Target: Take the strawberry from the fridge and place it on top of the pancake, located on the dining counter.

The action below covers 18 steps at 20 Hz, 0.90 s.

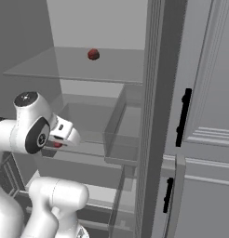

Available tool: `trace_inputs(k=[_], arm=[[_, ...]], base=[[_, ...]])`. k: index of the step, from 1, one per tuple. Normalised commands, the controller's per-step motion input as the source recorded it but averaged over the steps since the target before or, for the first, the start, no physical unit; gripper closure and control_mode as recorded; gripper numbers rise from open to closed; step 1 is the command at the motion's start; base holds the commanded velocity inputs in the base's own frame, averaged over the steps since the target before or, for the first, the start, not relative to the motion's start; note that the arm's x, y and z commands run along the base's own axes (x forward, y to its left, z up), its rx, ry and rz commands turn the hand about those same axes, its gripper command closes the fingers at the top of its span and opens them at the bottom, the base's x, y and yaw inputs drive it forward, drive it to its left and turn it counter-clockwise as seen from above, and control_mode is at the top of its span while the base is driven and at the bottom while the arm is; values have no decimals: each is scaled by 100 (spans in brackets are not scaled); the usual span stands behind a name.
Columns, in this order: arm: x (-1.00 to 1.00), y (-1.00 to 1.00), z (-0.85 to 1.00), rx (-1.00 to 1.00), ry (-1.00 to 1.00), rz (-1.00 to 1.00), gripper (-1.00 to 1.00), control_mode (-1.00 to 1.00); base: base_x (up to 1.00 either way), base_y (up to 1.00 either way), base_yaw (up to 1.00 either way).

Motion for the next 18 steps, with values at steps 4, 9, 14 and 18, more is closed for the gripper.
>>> trace_inputs(k=[4, 9, 14, 18], arm=[[-50, 0, 6, 4, 0, 0, 100, -100], [-15, 0, 0, 0, 0, 0, 100, -100], [-1, 0, 0, 0, 0, 0, 100, -100], [0, 0, 0, 0, 0, 0, 100, -100]], base=[[0, 0, 0], [0, 0, 0], [0, 0, 0], [0, 0, 0]])
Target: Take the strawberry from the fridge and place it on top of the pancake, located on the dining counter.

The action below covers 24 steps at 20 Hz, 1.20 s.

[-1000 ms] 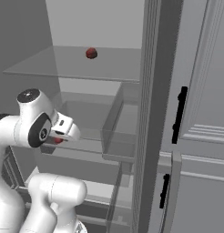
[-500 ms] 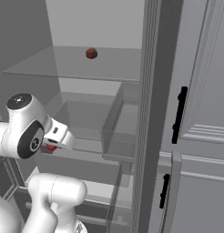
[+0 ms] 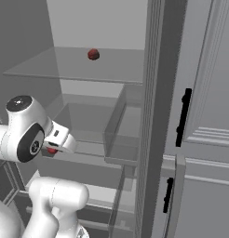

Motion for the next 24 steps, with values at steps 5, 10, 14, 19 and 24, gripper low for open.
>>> trace_inputs(k=[5, 10, 14, 19, 24], arm=[[-10, 0, 0, 0, 0, 0, 100, -100], [-12, 0, 0, 0, 0, 0, 100, 100], [0, 0, 0, 0, 0, 0, 100, 100], [0, 0, 0, 0, 0, 0, 100, 100], [0, 0, 0, 0, 0, 0, 100, 100]], base=[[0, 0, 0], [-78, 1, 0], [-100, 4, 0], [-100, 24, 8], [-100, 52, 28]])
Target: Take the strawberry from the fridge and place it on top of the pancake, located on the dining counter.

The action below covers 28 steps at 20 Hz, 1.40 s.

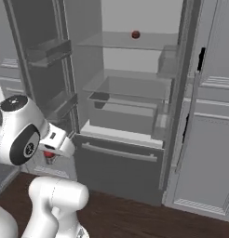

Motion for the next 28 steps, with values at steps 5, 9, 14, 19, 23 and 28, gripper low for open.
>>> trace_inputs(k=[5, 9, 14, 19, 23, 28], arm=[[0, 0, 0, 0, 0, 0, 100, 100], [0, 0, 0, 0, 0, 0, 100, 100], [0, 0, 0, 0, 0, 0, 100, 100], [0, 0, 0, 0, 0, 0, 100, 100], [0, 0, 0, 0, 0, 0, 100, 100], [0, 0, 0, 0, 0, 0, 100, 100]], base=[[-86, 91, 64], [-64, 71, 75], [-76, 59, 64], [-66, 65, 62], [-35, 79, 67], [-7, 98, 71]])
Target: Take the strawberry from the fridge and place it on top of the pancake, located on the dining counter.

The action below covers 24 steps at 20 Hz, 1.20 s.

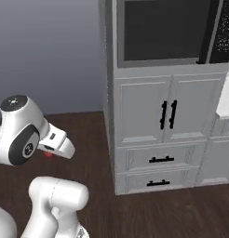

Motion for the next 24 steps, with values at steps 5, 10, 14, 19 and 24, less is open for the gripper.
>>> trace_inputs(k=[5, 10, 14, 19, 24], arm=[[0, 0, 0, 0, 0, 0, 100, 100], [0, 0, 0, 0, 0, 0, 100, 100], [0, 0, 0, 0, 0, 0, 100, 100], [0, 0, 0, 0, 0, 0, 100, 100], [0, 0, 0, 0, 0, 0, 100, 100]], base=[[0, 100, 70], [19, 100, 57], [94, 68, 12], [99, 18, 0], [100, 21, 0]])
